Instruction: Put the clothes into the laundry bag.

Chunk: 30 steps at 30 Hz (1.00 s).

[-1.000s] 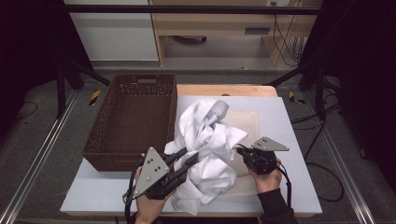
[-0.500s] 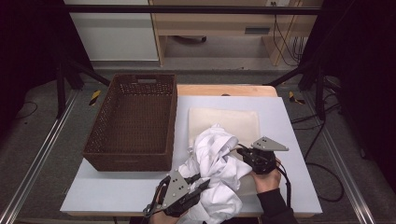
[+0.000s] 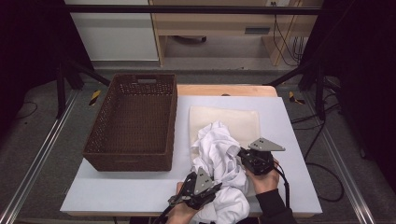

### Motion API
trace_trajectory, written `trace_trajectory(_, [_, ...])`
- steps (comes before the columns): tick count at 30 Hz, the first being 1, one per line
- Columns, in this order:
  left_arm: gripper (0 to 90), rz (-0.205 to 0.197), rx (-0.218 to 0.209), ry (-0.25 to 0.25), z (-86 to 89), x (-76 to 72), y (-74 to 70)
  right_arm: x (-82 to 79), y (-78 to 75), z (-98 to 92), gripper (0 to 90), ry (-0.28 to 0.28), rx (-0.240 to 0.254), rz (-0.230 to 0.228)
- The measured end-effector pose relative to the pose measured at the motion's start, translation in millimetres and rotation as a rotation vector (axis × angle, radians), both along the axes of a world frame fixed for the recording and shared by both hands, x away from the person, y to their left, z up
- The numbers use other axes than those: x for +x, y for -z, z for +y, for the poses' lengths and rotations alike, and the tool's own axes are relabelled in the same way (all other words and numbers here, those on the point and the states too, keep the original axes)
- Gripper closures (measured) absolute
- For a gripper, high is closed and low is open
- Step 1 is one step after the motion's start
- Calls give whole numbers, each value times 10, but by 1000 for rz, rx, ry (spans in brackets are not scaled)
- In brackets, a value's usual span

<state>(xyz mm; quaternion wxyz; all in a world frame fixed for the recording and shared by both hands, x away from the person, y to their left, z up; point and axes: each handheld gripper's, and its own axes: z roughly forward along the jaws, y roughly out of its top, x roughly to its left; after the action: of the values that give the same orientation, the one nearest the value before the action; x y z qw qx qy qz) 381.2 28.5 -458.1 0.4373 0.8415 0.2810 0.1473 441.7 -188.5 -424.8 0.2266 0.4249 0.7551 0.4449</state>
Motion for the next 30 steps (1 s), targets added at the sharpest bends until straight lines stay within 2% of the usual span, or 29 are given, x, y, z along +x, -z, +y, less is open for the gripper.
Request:
trace_trajectory(1, [686,18,-1,4,-10,32,19,2,10,8,869,-3,-5,4])
trace_trajectory(2, [679,18,-1,4,-10,32,19,2,10,8,869,-3,-5,4])
trace_trajectory(3, [668,39,-21,4,-3,62,27,-1,27,27,869,2,-19,7])
trace_trajectory(5, [650,44,-29,6,4,63,22,-2,34,26,869,4,-23,6])
trace_trajectory(6, [577,23,-37,11,22,31,-30,0,35,14,869,5,-15,6])
trace_trajectory(7, [523,23,-37,11,22,31,-30,0,35,14,869,5,-15,6])
trace_trajectory(8, [523,2,-53,14,28,15,-73,-2,34,8,869,4,-10,1])
trace_trajectory(10, [401,-49,-74,-5,29,11,-162,-3,30,5,869,9,-6,-1])
trace_trajectory(11, [393,-65,-85,-13,25,35,-205,-5,29,8,869,7,-6,-1])
trace_trajectory(12, [389,-62,-89,-20,15,62,-223,-10,29,15,869,5,-8,-2])
trace_trajectory(13, [372,-51,-97,-38,-29,153,-227,-13,26,24,870,6,-8,1])
trace_trajectory(14, [377,-51,-97,-38,-29,153,-227,-13,26,24,870,6,-8,1])
trace_trajectory(16, [380,-25,-103,-53,-95,255,-180,-11,32,33,870,4,-15,4])
trace_trajectory(18, [419,-3,-81,-58,-176,342,-83,-9,47,46,870,4,-24,12])
trace_trajectory(19, [507,10,-78,-56,-199,364,-51,-3,64,61,871,2,-40,20])
trace_trajectory(20, [570,49,-76,-45,-235,402,6,0,74,71,871,3,-48,23])
trace_trajectory(22, [679,59,-76,-37,-240,409,21,3,85,78,871,6,-55,27])
trace_trajectory(25, [766,48,-87,-28,-222,358,2,8,78,63,871,4,-44,22])
trace_trajectory(27, [781,40,-92,-16,-220,318,-16,11,74,55,872,5,-36,19])
trace_trajectory(28, [791,14,-84,30,-246,230,-44,15,58,36,873,15,-15,9])
trace_trajectory(30, [792,-5,-45,50,-328,166,-39,21,39,22,873,27,1,10])
